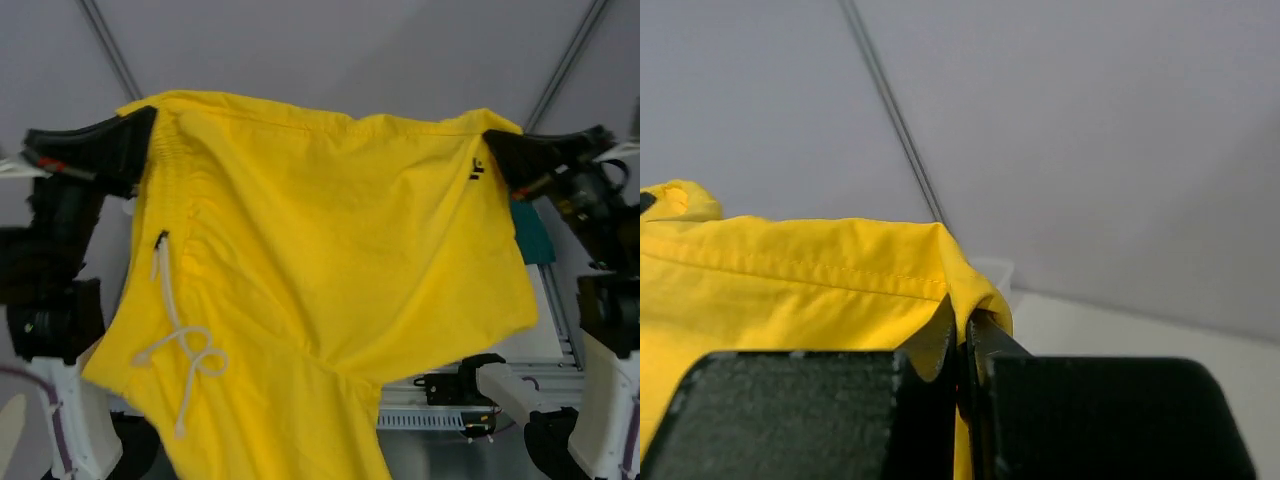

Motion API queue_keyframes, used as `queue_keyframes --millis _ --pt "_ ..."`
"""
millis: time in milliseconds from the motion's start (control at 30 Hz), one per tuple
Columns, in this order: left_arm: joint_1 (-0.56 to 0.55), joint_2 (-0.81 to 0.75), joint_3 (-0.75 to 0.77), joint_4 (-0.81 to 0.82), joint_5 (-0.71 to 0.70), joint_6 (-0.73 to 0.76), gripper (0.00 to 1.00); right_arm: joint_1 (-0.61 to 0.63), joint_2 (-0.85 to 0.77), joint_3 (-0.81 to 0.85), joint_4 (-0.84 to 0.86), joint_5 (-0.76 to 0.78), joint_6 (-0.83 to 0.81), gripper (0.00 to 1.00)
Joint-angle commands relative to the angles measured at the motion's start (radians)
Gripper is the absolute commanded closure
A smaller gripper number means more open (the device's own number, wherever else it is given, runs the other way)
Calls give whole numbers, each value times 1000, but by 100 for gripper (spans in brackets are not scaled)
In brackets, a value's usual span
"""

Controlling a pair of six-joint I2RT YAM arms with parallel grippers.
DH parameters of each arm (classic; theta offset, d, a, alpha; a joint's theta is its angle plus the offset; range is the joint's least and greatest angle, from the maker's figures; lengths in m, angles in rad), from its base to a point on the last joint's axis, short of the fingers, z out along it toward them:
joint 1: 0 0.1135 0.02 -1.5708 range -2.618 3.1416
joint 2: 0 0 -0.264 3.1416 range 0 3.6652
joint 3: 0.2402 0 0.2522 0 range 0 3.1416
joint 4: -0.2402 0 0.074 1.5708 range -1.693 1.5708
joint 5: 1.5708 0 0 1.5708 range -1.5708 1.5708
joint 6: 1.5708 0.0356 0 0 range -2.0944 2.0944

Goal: Fold and stack the shorts
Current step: Flatten the shorts out

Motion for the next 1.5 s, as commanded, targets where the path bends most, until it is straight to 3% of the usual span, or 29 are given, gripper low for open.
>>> queue_keyframes --millis 0,33,100,133,267,400,700,933,1100,1167,1200,1233,1267,1300,1400,1433,1467 --pt "7 66 -239 65 53 15 100 0 -41 -328 -10 38 53 100" --pt "7 53 -400 105 58 19 100 -3 -79 -408 2 45 73 100" --pt "7 -8 -511 162 61 14 100 -3 -205 -569 59 50 109 100" --pt "6 -32 -643 224 58 5 100 -3 -254 -730 74 62 148 100" --pt "-7 -138 -1011 326 3 22 100 -3 -458 -1061 163 124 241 100" --pt "-40 -110 -1166 418 -102 39 100 -1 -477 -1235 261 145 248 100" --pt "-171 228 -1161 688 -248 91 100 -4 -186 -1312 499 217 181 100" --pt "-172 499 -983 791 -271 146 100 -66 29 -1271 648 263 162 100" --pt "-163 760 -785 789 -286 160 99 -127 303 -1186 766 271 164 100" --pt "-157 838 -697 765 -255 149 79 -170 403 -1137 833 269 182 100" --pt "-155 921 -610 666 -245 148 48 -181 449 -1123 861 274 196 100" --pt "-155 956 -508 600 -258 143 32 -191 533 -1111 889 273 208 100" --pt "-155 984 -465 543 -275 138 25 -201 572 -1067 903 285 224 100" --pt "-157 1006 -402 474 -283 135 2 -210 607 -1033 885 294 227 99" --pt "-160 968 -389 458 -303 134 1 -218 716 -878 767 306 218 47" --pt "-162 922 -386 443 -312 137 1 -218 735 -855 745 308 216 22" --pt "-162 896 -389 418 -327 147 1 -218 729 -841 715 312 210 17"
